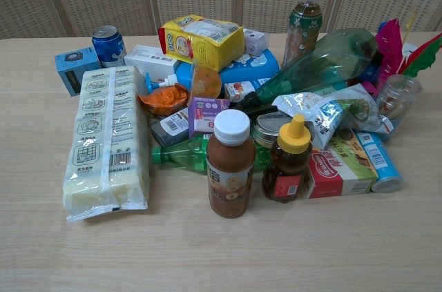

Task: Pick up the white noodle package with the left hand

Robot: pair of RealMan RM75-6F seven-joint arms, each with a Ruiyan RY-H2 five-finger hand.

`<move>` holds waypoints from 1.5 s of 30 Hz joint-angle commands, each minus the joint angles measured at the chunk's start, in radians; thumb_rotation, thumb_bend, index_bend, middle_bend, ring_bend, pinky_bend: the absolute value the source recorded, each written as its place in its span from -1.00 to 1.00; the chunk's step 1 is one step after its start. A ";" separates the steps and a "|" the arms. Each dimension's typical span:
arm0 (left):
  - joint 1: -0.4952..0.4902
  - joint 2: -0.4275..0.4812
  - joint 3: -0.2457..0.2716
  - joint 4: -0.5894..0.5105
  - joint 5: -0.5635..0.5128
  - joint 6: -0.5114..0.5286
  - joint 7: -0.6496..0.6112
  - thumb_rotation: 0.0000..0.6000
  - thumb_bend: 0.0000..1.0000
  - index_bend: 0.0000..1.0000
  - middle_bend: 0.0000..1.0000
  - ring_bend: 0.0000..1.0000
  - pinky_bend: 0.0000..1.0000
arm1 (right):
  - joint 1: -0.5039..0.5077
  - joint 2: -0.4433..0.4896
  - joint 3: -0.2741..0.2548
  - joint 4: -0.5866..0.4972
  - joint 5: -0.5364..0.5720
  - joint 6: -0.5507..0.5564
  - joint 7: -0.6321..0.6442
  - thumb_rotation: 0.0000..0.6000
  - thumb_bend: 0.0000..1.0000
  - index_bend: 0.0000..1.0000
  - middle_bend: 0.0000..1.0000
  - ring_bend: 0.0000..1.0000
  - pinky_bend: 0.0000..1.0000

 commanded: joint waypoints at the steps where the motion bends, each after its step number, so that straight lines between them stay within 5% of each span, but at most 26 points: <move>1: -0.008 -0.003 -0.001 0.001 -0.002 -0.015 0.004 1.00 -0.43 -1.00 -1.00 -1.00 -1.00 | 0.003 -0.004 0.003 0.000 0.002 -0.002 -0.003 0.23 -0.64 -1.00 -1.00 -1.00 -1.00; 11: -0.046 -0.004 -0.009 0.043 0.006 -0.065 0.012 1.00 -0.43 -1.00 -1.00 -1.00 -1.00 | -0.004 -0.009 0.002 0.004 -0.003 0.009 0.004 0.22 -0.64 -1.00 -1.00 -1.00 -1.00; 23: -0.202 -0.100 0.010 0.236 0.064 -0.314 0.075 1.00 -0.44 -1.00 -1.00 -1.00 -1.00 | -0.012 0.013 0.009 -0.028 0.007 0.023 -0.035 0.22 -0.64 -1.00 -1.00 -1.00 -1.00; 31: -0.299 -0.295 -0.011 0.416 0.084 -0.400 0.137 1.00 -0.53 -1.00 -1.00 -1.00 -1.00 | -0.031 0.031 0.009 -0.053 0.017 0.049 -0.058 0.21 -0.64 -1.00 -1.00 -1.00 -1.00; 45: -0.390 -0.673 -0.029 0.797 0.229 -0.215 0.118 1.00 -0.59 -1.00 -1.00 -1.00 -1.00 | -0.079 0.083 0.003 -0.053 0.027 0.094 -0.016 0.22 -0.64 -1.00 -1.00 -1.00 -1.00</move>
